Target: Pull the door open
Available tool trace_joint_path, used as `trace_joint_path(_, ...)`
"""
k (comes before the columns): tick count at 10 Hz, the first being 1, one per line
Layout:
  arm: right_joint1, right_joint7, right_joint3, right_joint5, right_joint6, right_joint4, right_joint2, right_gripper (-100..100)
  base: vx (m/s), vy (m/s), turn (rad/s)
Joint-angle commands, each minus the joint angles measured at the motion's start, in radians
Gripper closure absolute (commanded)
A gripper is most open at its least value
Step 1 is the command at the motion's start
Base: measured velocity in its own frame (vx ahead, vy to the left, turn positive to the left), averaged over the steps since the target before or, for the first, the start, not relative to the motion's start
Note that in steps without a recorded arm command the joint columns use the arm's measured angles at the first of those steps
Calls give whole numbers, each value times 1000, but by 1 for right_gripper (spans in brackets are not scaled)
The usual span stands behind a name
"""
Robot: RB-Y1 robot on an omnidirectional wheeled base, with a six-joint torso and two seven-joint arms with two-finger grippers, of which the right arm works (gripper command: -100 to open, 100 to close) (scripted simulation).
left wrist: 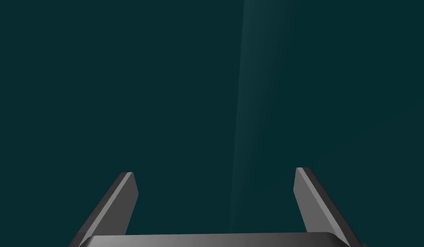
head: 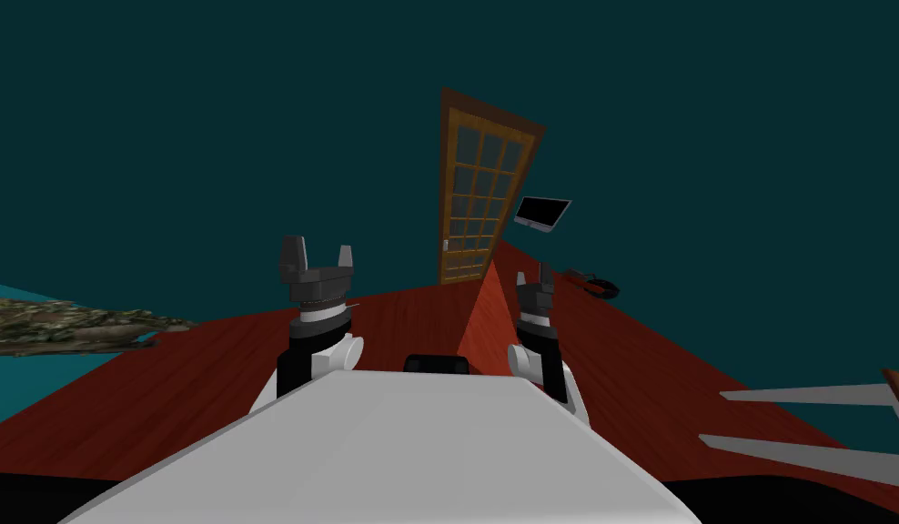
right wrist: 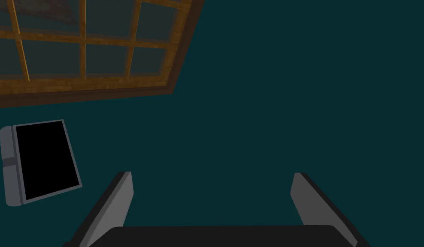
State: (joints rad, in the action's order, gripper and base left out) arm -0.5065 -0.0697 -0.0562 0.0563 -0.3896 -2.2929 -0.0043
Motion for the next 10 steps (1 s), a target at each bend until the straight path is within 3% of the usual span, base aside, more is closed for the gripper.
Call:
trace_joint_path(1, 8, -25, -3, -12, -9, 29, -10, -100, 51, -1, 126)
trace_joint_path(10, 61, -196, -21, -96, -73, 228, -53, -100, 122, -21, 149)
